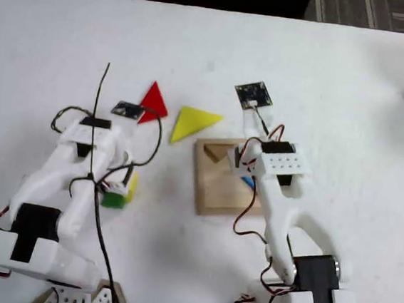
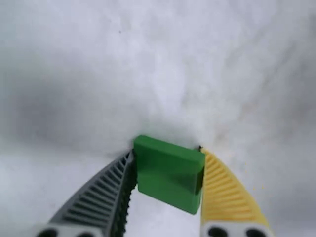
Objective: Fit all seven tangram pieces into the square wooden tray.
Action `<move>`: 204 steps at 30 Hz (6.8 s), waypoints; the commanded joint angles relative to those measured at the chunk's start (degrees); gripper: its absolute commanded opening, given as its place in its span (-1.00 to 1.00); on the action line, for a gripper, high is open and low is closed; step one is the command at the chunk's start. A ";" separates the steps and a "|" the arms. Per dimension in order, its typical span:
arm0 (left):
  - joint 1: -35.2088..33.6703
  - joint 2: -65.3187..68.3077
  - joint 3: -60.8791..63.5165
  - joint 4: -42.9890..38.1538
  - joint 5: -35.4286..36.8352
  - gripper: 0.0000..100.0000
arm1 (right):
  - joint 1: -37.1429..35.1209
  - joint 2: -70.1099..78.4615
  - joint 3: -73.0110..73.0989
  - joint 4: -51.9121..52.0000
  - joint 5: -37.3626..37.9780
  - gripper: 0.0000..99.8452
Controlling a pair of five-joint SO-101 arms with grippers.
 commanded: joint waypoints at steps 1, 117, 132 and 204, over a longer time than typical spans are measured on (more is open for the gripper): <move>0.40 -0.92 -1.49 0.88 -0.88 -0.96 | 0.48 -3.47 -0.35 -0.75 0.26 -0.96; 2.95 -7.16 -2.46 -5.27 6.33 -0.29 | 27.47 -26.07 19.34 10.07 12.92 -0.96; -4.09 -7.69 6.15 -15.38 -0.53 -0.71 | 2.68 -17.45 4.13 7.87 -6.86 -0.96; -4.44 -7.78 5.63 -18.90 -6.15 -0.96 | 4.53 -0.57 -1.76 5.41 -1.41 -0.96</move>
